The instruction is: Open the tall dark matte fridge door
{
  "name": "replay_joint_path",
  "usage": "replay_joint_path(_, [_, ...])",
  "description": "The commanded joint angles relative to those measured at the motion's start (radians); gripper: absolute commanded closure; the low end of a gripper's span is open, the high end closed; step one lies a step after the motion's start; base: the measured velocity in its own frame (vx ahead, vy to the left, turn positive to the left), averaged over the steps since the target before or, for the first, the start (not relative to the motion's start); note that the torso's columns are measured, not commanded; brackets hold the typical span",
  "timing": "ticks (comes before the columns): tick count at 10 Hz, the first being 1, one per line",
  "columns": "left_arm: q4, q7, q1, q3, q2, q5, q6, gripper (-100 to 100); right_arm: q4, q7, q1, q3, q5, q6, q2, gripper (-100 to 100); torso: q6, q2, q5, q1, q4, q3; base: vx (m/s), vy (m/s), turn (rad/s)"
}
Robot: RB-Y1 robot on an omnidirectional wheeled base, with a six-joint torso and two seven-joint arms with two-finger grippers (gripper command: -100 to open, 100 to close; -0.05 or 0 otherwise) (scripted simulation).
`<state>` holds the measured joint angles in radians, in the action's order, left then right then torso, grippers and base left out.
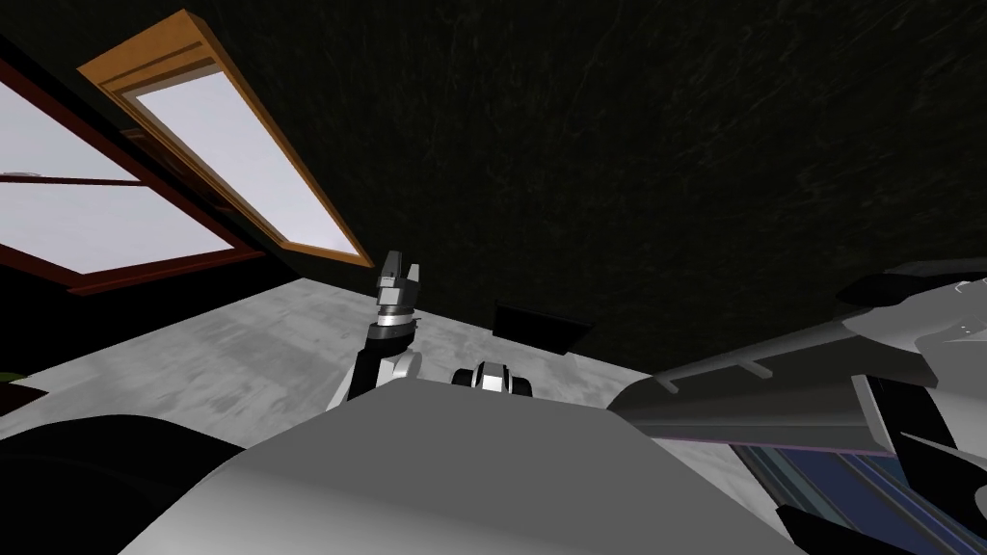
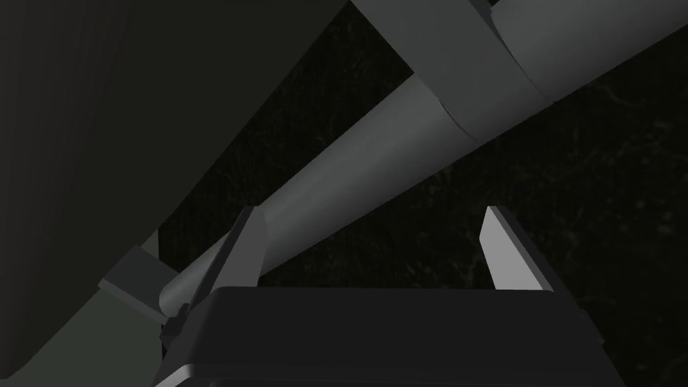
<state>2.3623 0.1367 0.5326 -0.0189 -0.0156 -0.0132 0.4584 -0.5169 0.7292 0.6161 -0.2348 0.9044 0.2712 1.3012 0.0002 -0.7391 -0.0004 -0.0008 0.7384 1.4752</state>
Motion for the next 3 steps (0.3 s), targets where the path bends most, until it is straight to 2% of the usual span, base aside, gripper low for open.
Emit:
replay_joint_path(1, [0.000,0.000,0.000,0.000,0.000,0.000,0.000,0,0.000,0.000,0.000,0.000,0.000,0.000,0.000,0,0.000,0.000,0.000,0.001,0.000,0.000,0.000,0.000,0.000])
replay_joint_path(3, [0.000,0.000,0.000,0.000,0.000,0.000,0.000,0,0.000,0.000,0.000,0.000,0.000,0.000,0.000,0,0.000,0.001,0.000,0.001,0.000,0.001,0.000,0.000,0.000])
